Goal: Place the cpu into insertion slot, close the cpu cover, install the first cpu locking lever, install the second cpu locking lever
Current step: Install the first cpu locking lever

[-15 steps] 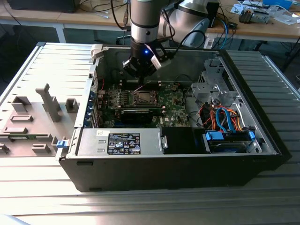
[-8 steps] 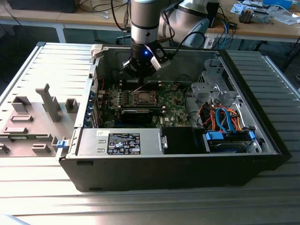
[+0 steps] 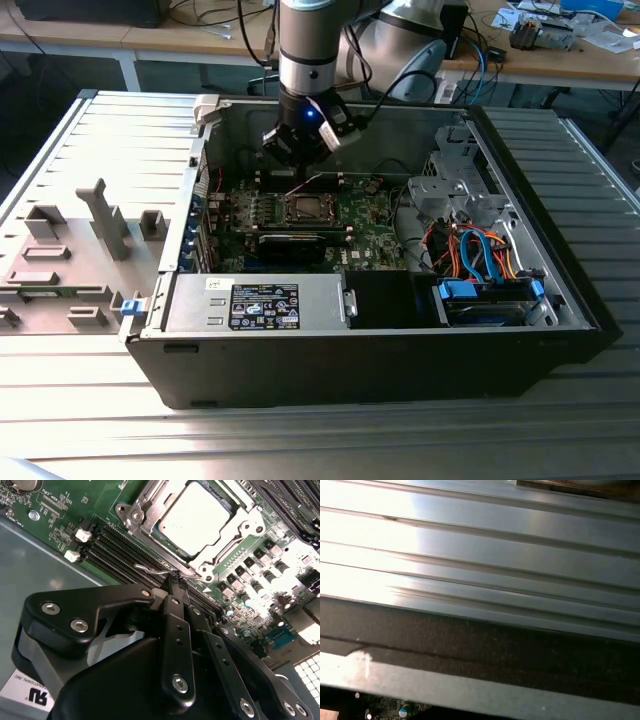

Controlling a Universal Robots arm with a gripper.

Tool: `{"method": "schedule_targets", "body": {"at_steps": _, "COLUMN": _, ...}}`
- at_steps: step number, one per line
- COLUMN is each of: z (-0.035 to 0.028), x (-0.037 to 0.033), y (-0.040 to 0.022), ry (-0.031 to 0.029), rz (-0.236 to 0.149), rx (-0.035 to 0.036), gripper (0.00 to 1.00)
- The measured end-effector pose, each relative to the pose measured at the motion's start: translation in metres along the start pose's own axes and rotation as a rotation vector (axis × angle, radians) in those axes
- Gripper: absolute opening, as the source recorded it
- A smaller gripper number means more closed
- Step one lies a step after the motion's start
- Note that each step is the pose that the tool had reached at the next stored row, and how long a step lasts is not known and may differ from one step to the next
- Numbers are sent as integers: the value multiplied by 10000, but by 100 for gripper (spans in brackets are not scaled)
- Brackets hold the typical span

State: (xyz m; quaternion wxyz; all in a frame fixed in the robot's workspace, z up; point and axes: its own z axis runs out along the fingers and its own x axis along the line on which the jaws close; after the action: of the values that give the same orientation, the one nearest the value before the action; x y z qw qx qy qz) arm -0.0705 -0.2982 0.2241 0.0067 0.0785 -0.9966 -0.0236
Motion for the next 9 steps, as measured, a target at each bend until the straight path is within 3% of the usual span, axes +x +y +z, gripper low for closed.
{"method": "schedule_targets", "body": {"at_steps": 9, "z": 80, "x": -34, "y": -9, "ry": 9, "rz": 25, "rx": 65, "gripper": 11}}
